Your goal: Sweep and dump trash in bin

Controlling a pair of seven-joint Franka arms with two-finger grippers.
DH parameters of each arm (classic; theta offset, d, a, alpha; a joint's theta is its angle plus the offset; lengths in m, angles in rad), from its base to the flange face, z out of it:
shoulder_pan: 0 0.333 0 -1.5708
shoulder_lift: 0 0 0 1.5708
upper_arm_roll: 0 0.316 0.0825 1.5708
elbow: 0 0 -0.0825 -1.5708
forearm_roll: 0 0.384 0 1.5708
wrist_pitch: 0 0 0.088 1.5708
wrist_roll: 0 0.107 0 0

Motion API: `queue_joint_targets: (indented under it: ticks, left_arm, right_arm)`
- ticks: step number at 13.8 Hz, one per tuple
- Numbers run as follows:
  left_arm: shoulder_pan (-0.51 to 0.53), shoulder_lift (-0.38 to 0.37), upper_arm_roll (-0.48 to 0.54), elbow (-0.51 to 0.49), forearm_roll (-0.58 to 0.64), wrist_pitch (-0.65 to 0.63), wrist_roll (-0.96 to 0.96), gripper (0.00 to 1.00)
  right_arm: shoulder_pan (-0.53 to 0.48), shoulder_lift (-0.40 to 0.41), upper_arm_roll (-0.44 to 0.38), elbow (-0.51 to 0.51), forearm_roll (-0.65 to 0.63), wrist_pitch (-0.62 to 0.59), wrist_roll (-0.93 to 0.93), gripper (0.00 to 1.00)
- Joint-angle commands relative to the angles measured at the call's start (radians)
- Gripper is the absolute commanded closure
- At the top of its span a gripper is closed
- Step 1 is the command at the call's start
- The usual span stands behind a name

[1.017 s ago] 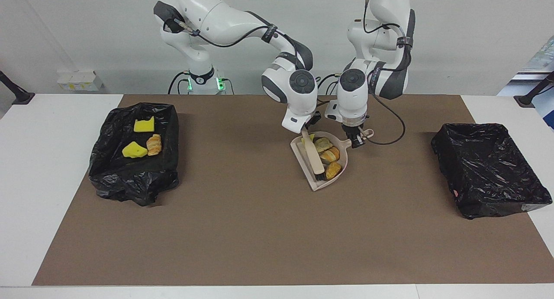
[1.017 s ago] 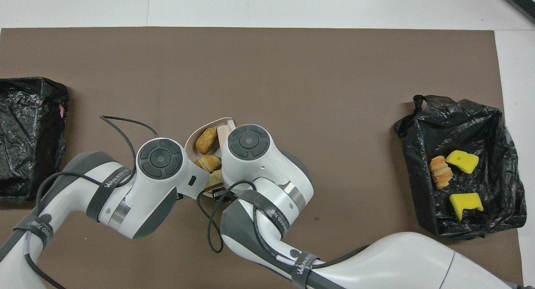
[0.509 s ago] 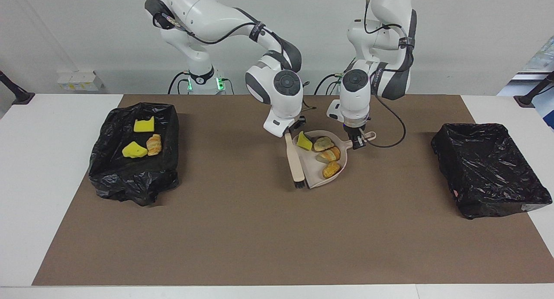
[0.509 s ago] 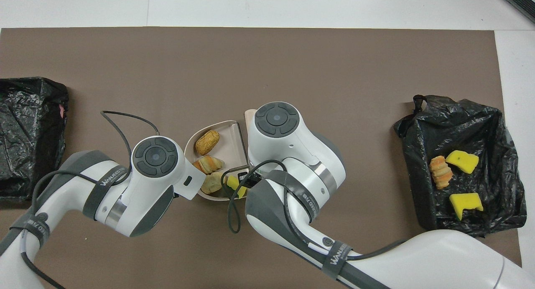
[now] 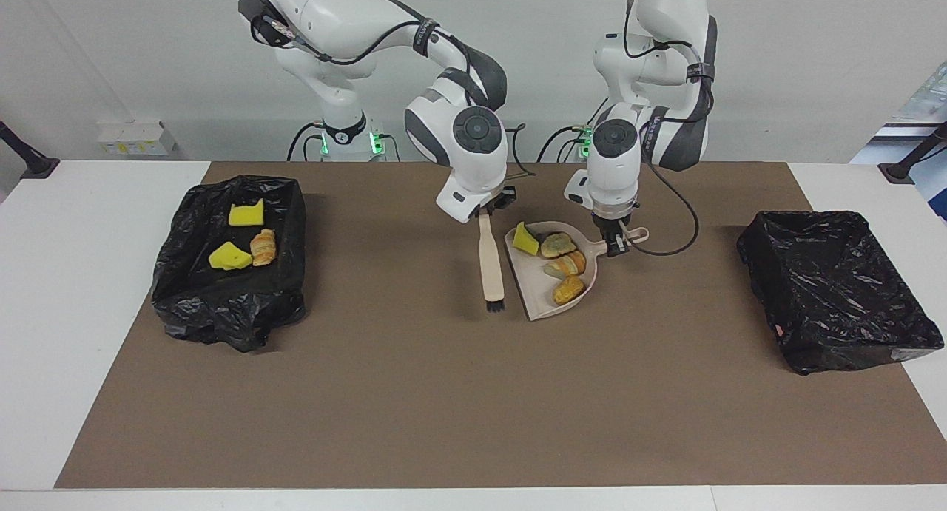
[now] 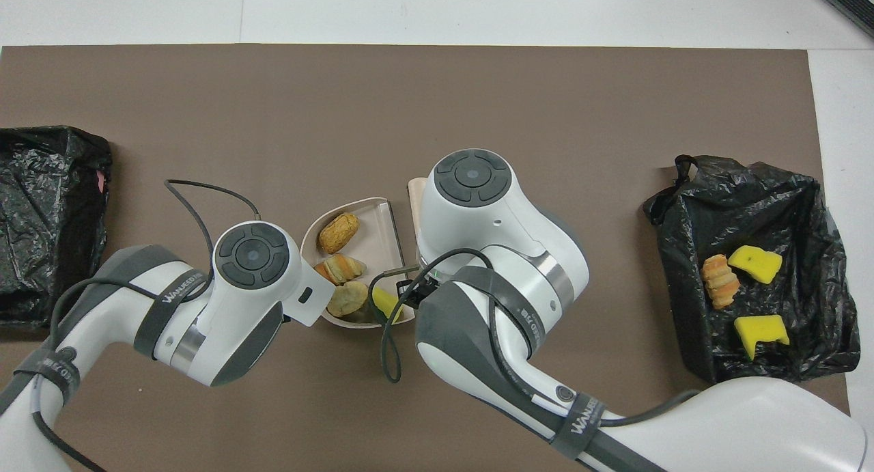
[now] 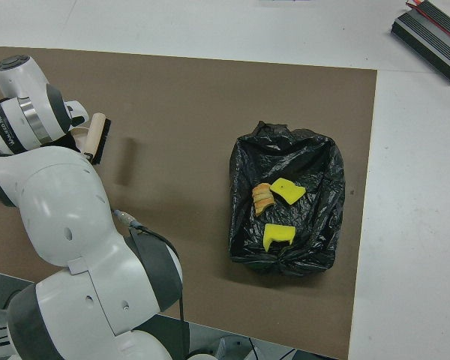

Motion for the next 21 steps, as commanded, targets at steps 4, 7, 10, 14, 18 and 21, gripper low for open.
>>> queue_joint_targets:
  ticks: [4, 7, 10, 14, 18, 21]
  left_arm:
    - [0.253, -0.121, 0.004, 0.011, -0.023, -0.021, 0.389, 1.0]
    - [0.391, -0.121, 0.004, 0.098, -0.024, -0.059, 0.506, 1.0]
    - [0.561, -0.107, 0.012, 0.218, -0.021, -0.067, 0.568, 1.0]
    - [0.752, -0.008, 0.013, 0.419, -0.024, -0.087, 0.695, 1.0]
    - [0.861, 0.104, 0.019, 0.591, 0.044, -0.097, 0.83, 1.0]
    - [0.844, 0.153, 0.016, 0.631, 0.299, -0.076, 0.825, 1.0]
  right_arm:
    - [0.131, -0.078, 0.015, -0.205, -0.006, 0.168, 0.196, 1.0]
    - [0.218, -0.077, 0.014, -0.208, -0.006, 0.185, 0.273, 1.0]
    - [0.236, -0.083, 0.019, -0.248, -0.006, 0.252, 0.284, 1.0]
    - [0.266, -0.071, 0.013, -0.273, -0.006, 0.292, 0.283, 1.0]
    - [0.259, -0.066, 0.008, -0.195, -0.012, 0.187, 0.277, 0.0]
    - [0.251, -0.066, 0.008, -0.086, -0.017, 0.052, 0.272, 0.0]
